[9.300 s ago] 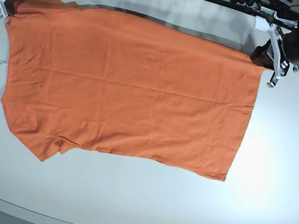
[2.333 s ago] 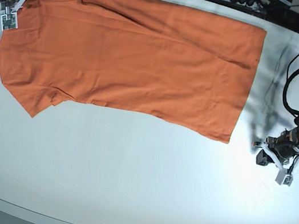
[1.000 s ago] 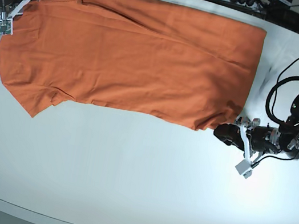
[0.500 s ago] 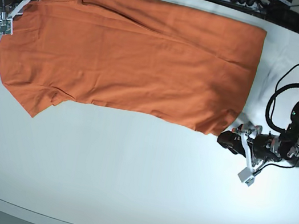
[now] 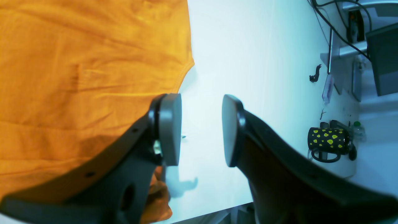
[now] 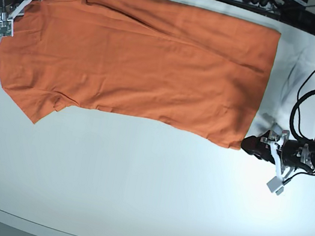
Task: Fold the T-shirt properly
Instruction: 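Move the right gripper to the collar corner and grasp both opposite corners, then fold the grasped edge with both grippers over toward the first fold, then release the left gripper and reposition it onto the folded strip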
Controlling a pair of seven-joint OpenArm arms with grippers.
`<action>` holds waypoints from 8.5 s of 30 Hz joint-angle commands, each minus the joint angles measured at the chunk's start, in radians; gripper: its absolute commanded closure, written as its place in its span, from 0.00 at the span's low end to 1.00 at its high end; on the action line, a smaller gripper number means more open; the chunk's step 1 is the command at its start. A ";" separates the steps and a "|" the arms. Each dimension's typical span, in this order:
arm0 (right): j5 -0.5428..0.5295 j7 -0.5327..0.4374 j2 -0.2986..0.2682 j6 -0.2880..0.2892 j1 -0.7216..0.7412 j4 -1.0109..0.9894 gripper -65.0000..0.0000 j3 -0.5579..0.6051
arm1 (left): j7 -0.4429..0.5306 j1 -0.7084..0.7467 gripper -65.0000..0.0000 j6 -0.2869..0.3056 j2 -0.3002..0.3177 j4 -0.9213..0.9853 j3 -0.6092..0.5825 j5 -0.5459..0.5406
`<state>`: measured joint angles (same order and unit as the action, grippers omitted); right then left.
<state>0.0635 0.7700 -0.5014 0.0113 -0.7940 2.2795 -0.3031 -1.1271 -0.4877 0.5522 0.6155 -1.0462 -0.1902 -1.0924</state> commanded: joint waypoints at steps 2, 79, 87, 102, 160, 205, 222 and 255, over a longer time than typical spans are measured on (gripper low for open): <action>0.015 -0.018 -0.014 -0.008 0.000 0.018 0.62 -0.007 | 0.008 -0.027 0.51 0.010 0.019 -0.012 0.009 -0.018; -0.539 -0.119 -0.015 0.411 0.925 -1.011 0.49 -0.007 | -0.034 0.050 1.00 0.146 -0.028 -0.017 0.009 -0.304; -0.673 0.008 -0.060 0.571 1.088 -1.344 0.49 -0.007 | -0.035 0.049 1.00 0.146 -0.027 -0.017 0.009 -0.304; -0.962 0.185 -0.091 0.687 1.023 -1.344 0.62 -0.004 | -0.034 0.049 1.00 0.146 -0.028 -0.017 0.009 -0.304; -0.983 0.101 -0.143 0.687 0.478 -0.610 1.00 -0.249 | -0.003 0.129 1.00 0.146 0.198 -0.279 0.009 -0.247; -1.032 0.173 -0.180 0.687 0.353 -0.523 1.00 -0.371 | -0.188 0.274 1.00 0.146 0.322 -0.541 0.011 -0.391; -1.028 0.196 -0.175 0.687 0.304 -0.523 1.00 -0.371 | -0.246 0.408 1.00 0.146 0.343 -0.541 0.010 -0.391; -1.052 0.242 -0.142 0.687 0.329 -0.518 0.39 -0.371 | -0.130 0.407 0.55 0.045 0.354 -0.541 0.010 -0.175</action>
<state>-0.9745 1.0271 -0.6167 0.6964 -0.4675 1.7432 -0.6621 -1.2701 -0.0639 0.5949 0.9451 -1.5764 -0.1905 -1.2552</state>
